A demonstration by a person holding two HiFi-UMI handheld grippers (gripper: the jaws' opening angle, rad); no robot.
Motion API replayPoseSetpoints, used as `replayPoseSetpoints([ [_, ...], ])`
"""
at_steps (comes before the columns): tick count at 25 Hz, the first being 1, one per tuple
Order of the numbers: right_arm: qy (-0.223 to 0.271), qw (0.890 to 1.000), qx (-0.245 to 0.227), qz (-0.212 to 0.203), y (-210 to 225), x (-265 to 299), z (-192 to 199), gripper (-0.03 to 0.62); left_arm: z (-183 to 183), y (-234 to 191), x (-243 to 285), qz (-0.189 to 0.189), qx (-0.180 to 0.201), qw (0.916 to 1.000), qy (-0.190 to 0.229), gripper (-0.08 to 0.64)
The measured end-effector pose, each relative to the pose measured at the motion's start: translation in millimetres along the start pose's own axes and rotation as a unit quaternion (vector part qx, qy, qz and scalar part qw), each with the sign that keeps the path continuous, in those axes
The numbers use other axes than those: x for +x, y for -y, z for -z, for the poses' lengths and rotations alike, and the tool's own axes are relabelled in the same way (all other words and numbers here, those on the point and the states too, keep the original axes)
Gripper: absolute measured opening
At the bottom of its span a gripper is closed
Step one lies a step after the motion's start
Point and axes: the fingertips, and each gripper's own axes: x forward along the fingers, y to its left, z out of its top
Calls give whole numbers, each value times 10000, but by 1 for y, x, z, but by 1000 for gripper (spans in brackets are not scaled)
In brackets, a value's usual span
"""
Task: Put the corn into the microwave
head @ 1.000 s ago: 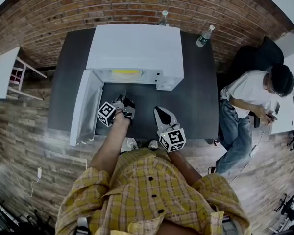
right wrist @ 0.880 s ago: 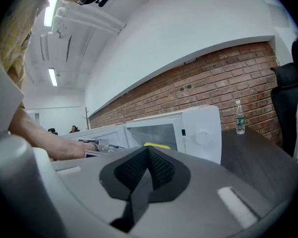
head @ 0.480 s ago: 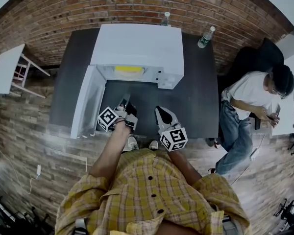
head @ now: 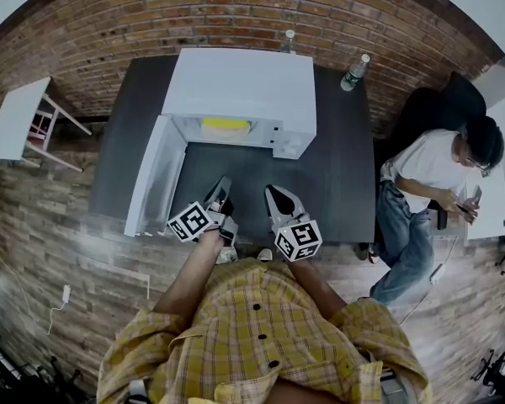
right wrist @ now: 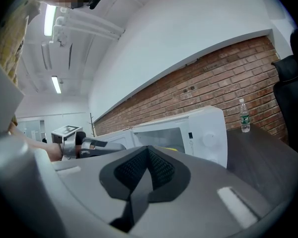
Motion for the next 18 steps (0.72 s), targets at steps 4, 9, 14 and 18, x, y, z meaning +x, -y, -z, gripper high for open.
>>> replayPoseSetpoints([
  [4, 35, 10000, 45, -59, -1, -1, -2, 3, -1, 17, -7, 17, 781, 9969, -72, -5],
  [9, 51, 9999, 44, -114, -4, 1, -4, 3, -4, 18, -16, -356, 1600, 9864, -108, -5],
  [14, 73, 9999, 20, -98, -2, 2, -7, 3, -1, 23, -21, -509, 2338, 9709, -115, -5],
  [18, 93, 9999, 34, -26, 3, 2, -7, 3, -1, 27, -23, -531, 2749, 9599, -105, -5],
])
